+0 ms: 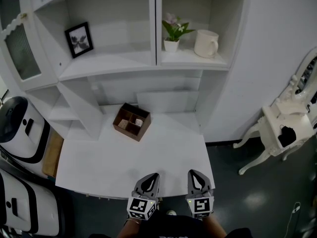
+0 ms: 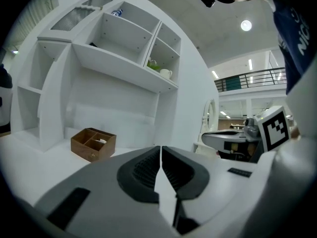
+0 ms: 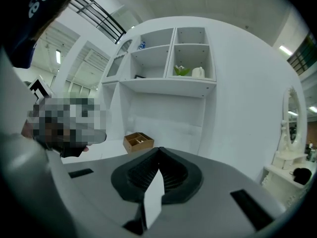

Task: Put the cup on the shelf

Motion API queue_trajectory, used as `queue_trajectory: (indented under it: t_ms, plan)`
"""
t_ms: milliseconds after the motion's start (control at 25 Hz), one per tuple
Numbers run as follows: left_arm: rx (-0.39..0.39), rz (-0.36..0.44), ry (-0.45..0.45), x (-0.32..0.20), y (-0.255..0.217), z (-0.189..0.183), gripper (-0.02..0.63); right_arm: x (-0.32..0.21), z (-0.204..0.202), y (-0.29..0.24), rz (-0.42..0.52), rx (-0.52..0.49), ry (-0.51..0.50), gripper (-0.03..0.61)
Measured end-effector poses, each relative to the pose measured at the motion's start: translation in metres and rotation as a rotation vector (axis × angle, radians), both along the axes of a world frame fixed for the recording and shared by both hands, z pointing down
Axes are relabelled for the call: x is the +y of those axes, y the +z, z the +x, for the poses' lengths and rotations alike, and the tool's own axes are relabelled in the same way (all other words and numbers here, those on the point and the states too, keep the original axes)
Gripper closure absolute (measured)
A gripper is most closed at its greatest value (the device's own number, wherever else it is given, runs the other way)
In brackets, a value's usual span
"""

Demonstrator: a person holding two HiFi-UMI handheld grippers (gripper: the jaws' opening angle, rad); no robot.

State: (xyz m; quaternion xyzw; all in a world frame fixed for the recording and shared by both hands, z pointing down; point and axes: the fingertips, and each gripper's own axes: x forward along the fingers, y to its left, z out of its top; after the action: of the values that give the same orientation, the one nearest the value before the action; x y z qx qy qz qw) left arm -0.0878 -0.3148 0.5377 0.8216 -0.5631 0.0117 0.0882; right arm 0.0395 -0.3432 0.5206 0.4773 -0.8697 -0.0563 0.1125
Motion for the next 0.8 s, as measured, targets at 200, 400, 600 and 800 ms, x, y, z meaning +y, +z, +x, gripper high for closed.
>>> queue_trajectory:
  t_ms: [200, 400, 600, 800]
  plan:
    - [0.029, 0.002, -0.028, -0.0032, -0.0029, -0.0067, 0.611, 0.0019, -0.0024, 0.0026, -0.004, -0.008, -0.011, 0.569]
    - [0.022, 0.007, -0.029, -0.0032, -0.0045, -0.0074, 0.611, 0.0014, -0.0007, 0.0017, -0.013, -0.001, 0.000, 0.569]
    - [0.016, 0.009, -0.027, -0.0019, -0.0042, -0.0053, 0.611, -0.0005, 0.0019, 0.0002, -0.019, 0.008, 0.010, 0.569]
    - [-0.013, 0.018, -0.027, -0.0006, -0.0047, -0.0037, 0.611, -0.0028, 0.0064, -0.0049, -0.023, -0.021, 0.021, 0.571]
